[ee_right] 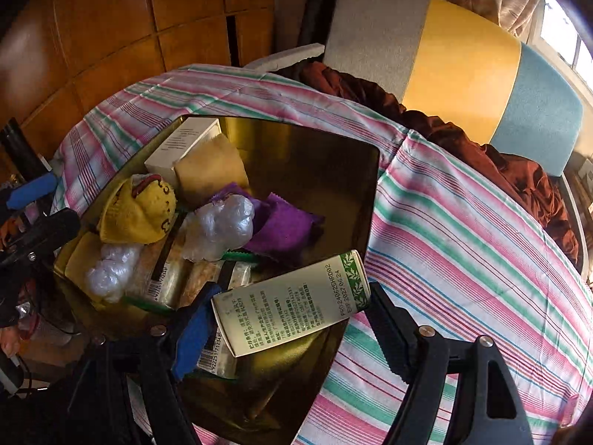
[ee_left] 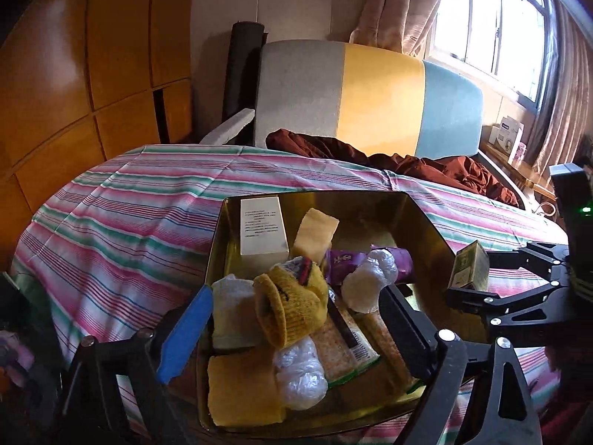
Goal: Organize objects
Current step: 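Lower the green-and-white box into the gold tray and open the right gripper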
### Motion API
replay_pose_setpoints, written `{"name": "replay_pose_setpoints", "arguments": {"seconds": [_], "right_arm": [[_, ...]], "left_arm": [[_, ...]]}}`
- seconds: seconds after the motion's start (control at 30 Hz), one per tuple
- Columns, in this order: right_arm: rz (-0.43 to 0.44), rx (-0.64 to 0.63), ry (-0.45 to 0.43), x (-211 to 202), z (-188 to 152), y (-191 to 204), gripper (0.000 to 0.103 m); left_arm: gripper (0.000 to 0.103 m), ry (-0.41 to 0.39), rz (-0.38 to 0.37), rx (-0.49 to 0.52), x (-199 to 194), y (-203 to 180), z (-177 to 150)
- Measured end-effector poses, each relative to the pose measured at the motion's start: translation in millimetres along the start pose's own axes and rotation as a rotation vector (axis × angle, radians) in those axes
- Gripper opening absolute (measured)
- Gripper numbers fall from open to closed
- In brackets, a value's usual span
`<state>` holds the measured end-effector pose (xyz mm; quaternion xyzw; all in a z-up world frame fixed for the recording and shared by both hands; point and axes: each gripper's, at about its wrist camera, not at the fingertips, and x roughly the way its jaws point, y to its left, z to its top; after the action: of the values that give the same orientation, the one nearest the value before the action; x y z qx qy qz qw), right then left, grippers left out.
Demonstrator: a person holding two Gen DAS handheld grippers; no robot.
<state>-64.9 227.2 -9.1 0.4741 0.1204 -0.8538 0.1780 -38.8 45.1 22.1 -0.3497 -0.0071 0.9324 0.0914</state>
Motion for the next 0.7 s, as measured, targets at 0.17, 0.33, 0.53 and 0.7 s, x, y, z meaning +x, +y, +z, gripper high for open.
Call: {"name": "replay_pose_setpoints", "arguments": {"seconds": [0.17, 0.33, 0.53, 0.7], "right_arm": [[-0.029, -0.026, 0.033, 15.1, 4.8, 6.2, 0.083], [-0.008, 0.017, 0.015, 11.4, 5.6, 1.6, 0.084], [-0.008, 0.057, -0.031, -3.0, 0.2, 6.7, 0.084], [-0.060, 0.123, -0.089, -16.9, -7.9, 16.8, 0.088]], "left_arm": [[0.103, 0.013, -0.003, -0.014, -2.4, 9.4, -5.5], [0.103, 0.019, 0.033, -0.027, -4.2, 17.1, -9.8], [0.103, 0.003, 0.040, -0.049, -9.9, 24.5, -15.4], [0.103, 0.015, 0.077, -0.087, -10.6, 26.7, -17.4]]}}
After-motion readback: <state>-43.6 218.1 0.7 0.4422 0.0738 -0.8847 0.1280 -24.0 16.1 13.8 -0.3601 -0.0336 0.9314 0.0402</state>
